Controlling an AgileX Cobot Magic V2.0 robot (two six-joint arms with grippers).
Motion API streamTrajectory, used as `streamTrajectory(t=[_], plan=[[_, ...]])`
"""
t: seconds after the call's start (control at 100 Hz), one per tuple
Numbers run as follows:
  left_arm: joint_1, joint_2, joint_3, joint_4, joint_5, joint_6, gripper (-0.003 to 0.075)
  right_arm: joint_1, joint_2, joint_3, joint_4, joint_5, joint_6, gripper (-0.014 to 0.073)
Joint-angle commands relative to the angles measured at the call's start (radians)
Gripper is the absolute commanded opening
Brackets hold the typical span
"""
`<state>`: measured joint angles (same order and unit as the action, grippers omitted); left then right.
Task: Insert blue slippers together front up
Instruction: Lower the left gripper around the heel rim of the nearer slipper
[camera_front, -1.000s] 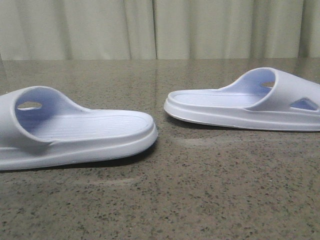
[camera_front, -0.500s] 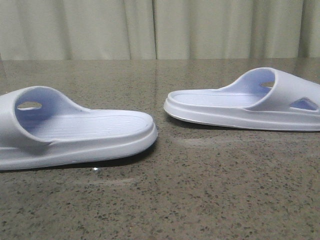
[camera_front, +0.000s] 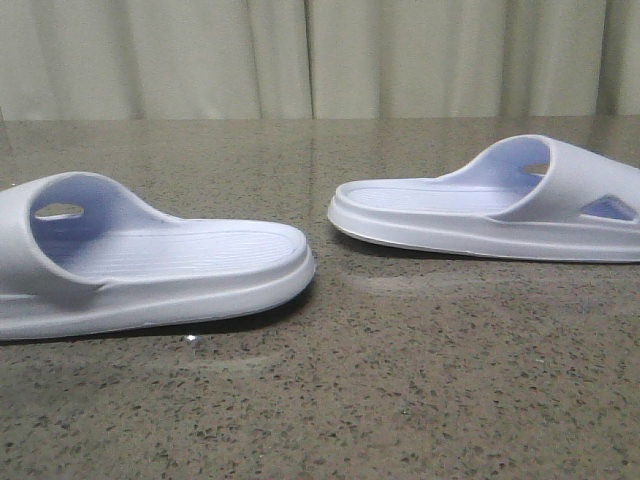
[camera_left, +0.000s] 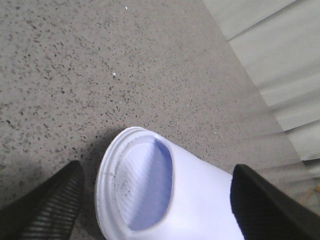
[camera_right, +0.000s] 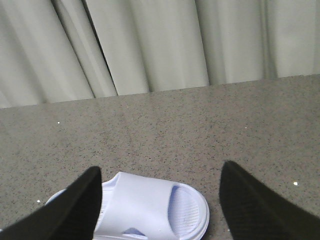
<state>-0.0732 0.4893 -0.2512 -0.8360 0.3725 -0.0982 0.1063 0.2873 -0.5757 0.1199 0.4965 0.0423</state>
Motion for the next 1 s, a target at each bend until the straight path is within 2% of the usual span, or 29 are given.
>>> streamTrajectory(t=[0.0, 0.38, 0.62, 0.99], plan=[[0.004, 0.027, -0.025, -0.034, -0.054, -0.013, 0.0537, -0.006, 0.021, -0.033, 0.003, -0.086, -0.003, 0.0432], [0.004, 0.164, -0.025, -0.101, -0.035, -0.013, 0.0536, -0.006, 0.021, -0.033, 0.003, -0.086, -0.003, 0.0432], [0.004, 0.211, -0.025, -0.129, -0.035, -0.013, 0.0475, -0.006, 0.021, -0.033, 0.003, -0.086, -0.003, 0.0433], [0.004, 0.276, -0.025, -0.145, -0.015, -0.004, 0.0473, -0.006, 0.021, -0.033, 0.003, -0.086, -0.003, 0.0433]])
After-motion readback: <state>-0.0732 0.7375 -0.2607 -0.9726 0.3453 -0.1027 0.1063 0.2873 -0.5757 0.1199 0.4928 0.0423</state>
